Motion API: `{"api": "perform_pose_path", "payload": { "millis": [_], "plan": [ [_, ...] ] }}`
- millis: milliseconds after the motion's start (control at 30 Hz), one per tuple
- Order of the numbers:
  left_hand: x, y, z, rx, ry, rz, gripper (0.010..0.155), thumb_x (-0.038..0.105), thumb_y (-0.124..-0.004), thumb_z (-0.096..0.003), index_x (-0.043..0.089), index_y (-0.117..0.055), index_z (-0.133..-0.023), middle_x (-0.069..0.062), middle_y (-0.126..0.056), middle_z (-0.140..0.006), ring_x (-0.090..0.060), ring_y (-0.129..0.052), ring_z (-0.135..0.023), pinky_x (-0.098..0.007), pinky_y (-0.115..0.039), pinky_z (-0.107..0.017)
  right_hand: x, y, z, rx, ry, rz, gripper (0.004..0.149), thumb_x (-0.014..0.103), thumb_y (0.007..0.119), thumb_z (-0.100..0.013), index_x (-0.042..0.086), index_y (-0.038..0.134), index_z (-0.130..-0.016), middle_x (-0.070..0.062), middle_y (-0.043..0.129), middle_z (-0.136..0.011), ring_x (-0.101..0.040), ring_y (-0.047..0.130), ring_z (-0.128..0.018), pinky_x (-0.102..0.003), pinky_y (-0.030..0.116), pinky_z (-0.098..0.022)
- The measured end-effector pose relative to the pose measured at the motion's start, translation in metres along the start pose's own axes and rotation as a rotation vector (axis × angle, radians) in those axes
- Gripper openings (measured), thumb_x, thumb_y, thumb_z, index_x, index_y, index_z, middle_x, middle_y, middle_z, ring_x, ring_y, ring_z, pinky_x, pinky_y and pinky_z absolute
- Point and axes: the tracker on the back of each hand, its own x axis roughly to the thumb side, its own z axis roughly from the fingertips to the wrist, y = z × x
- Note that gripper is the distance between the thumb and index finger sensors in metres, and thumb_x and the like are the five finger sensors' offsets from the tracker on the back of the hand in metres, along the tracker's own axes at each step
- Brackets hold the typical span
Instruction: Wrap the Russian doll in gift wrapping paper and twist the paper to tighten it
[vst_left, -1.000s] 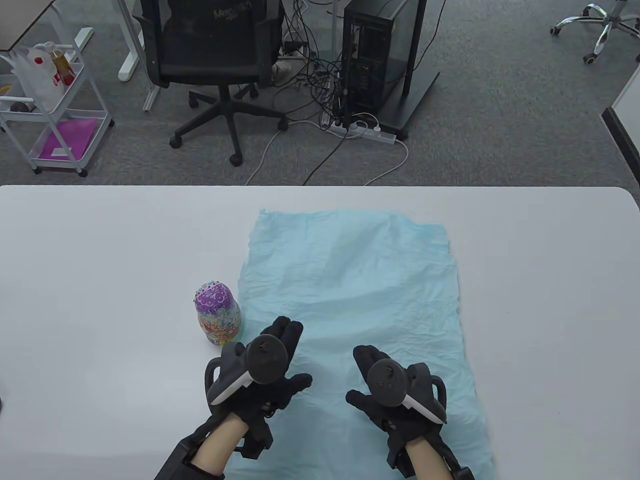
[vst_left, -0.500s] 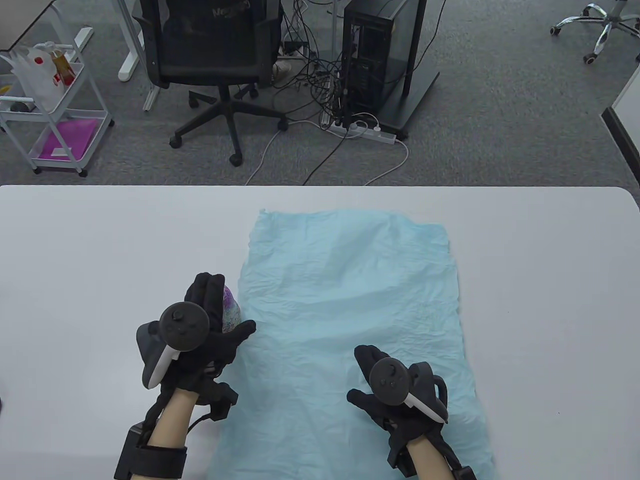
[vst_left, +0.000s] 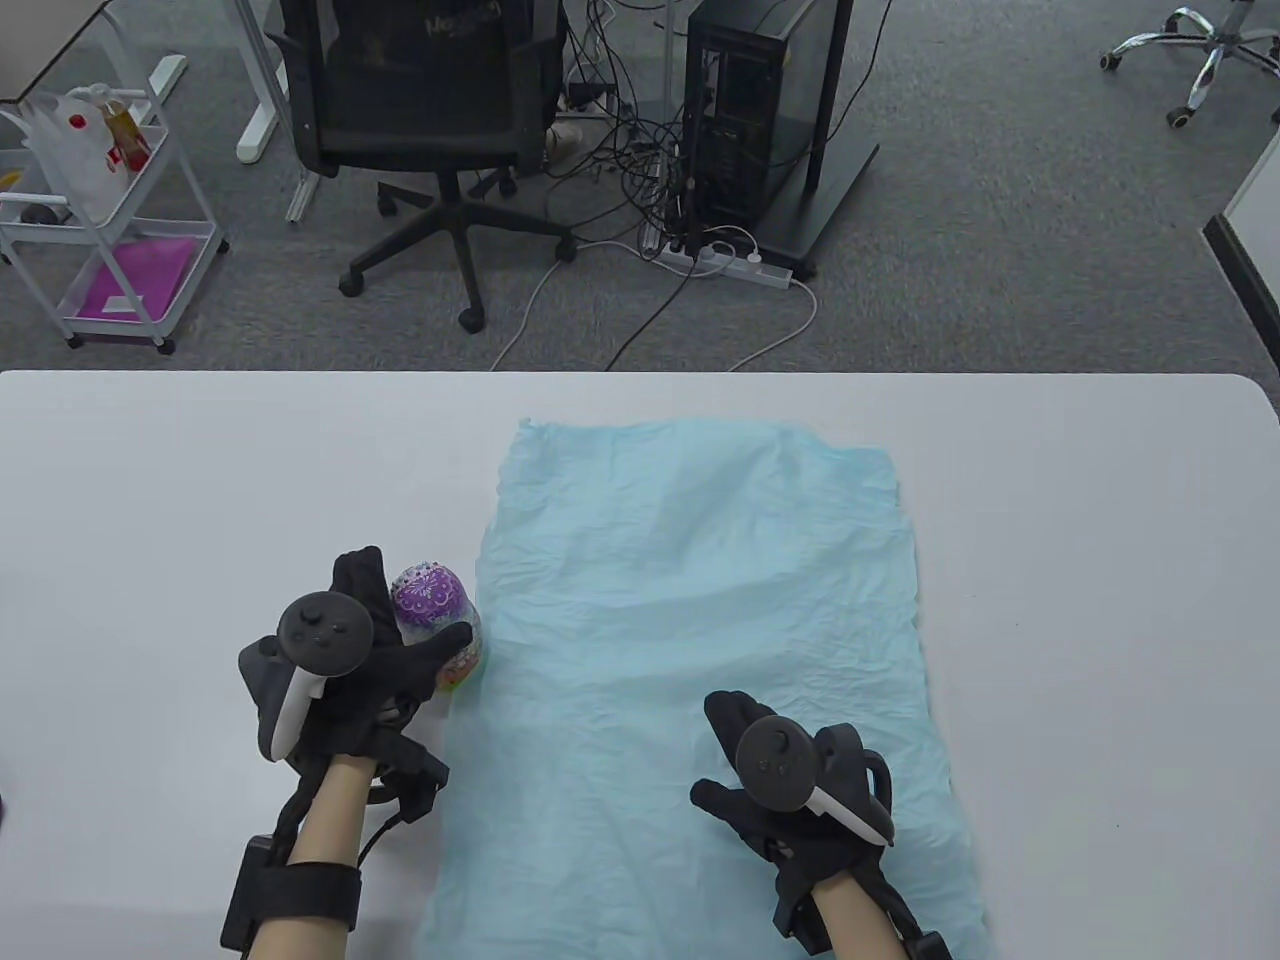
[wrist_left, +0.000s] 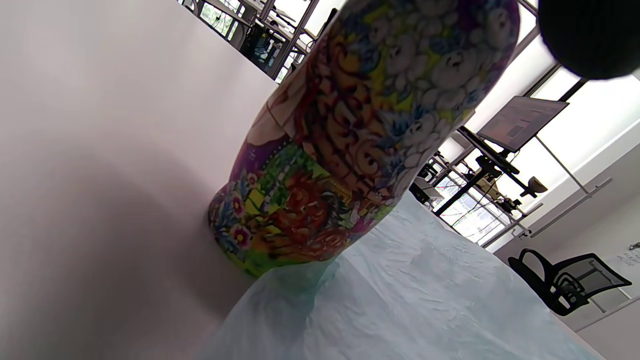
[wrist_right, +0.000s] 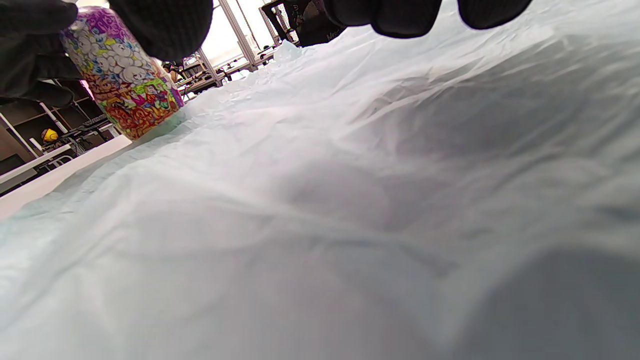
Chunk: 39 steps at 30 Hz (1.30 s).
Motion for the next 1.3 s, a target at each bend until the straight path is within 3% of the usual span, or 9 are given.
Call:
{"api": "perform_pose_path", "payload": {
  "millis": [200, 333, 733, 933, 1167, 1300],
  "plan": [
    [-0.015, -0.017, -0.014, -0.090, 0.075, 0.013, 0.116, 0.079, -0.073, -0.0354, 0.037, 0.015, -0.100, 0.007, 0.013, -0.115, -0.023, -0.011, -0.122, -0.052, -0.027, -0.089, -0.003, 0.000, 0.000, 0.005, 0.005, -0.005, 0.081, 0.054, 0.073, -0.046, 0.019, 0.035, -0.108, -0.011, 0.045, -0.117, -0.037, 0.055, -0.108, -0.064, 0.052, -0.073],
    [-0.021, -0.025, -0.022, -0.121, 0.069, 0.119, 0.117, 0.078, -0.076, -0.0360, 0.040, 0.016, -0.098, 0.011, 0.013, -0.115, -0.022, -0.011, -0.122, -0.052, -0.024, -0.089, -0.003, 0.001, 0.000, 0.008, 0.004, -0.016, 0.081, 0.053, 0.073, -0.046, 0.019, 0.035, -0.108, -0.011, 0.045, -0.117, -0.037, 0.055, -0.108, -0.064, 0.052, -0.072],
    [-0.035, -0.049, -0.038, -0.126, -0.011, 0.375, 0.103, 0.070, -0.080, -0.0413, 0.052, 0.003, -0.098, 0.028, -0.011, -0.118, -0.015, -0.018, -0.125, -0.051, -0.022, -0.090, -0.002, 0.002, 0.001, 0.017, -0.003, -0.020, 0.080, 0.053, 0.073, -0.046, 0.019, 0.035, -0.108, -0.011, 0.045, -0.117, -0.037, 0.055, -0.108, -0.064, 0.053, -0.072],
    [-0.036, -0.055, -0.041, -0.070, -0.053, 0.440, 0.101, 0.067, -0.084, -0.0415, 0.054, 0.000, -0.097, 0.028, -0.012, -0.117, -0.017, -0.030, -0.124, -0.055, -0.033, -0.088, -0.003, 0.001, 0.002, 0.012, -0.009, -0.024, 0.080, 0.053, 0.073, -0.046, 0.019, 0.036, -0.108, -0.011, 0.046, -0.117, -0.037, 0.056, -0.108, -0.064, 0.053, -0.072],
    [-0.026, -0.046, -0.037, -0.021, -0.077, 0.404, 0.099, 0.065, -0.086, -0.0408, 0.052, -0.007, -0.099, 0.024, -0.019, -0.117, -0.024, -0.037, -0.120, -0.057, -0.041, -0.086, -0.003, 0.000, 0.002, 0.009, -0.022, -0.035, 0.080, 0.053, 0.073, -0.046, 0.019, 0.037, -0.108, -0.011, 0.046, -0.116, -0.037, 0.057, -0.107, -0.064, 0.054, -0.072],
    [-0.006, -0.033, -0.027, 0.032, -0.139, 0.364, 0.099, 0.064, -0.088, -0.0382, 0.051, -0.012, -0.100, 0.022, -0.024, -0.117, -0.025, -0.042, -0.118, -0.058, -0.044, -0.084, -0.001, -0.001, 0.003, 0.007, -0.036, -0.031, 0.079, 0.054, 0.073, -0.046, 0.019, 0.038, -0.108, -0.012, 0.047, -0.116, -0.037, 0.057, -0.107, -0.064, 0.054, -0.072]
  ]
}}
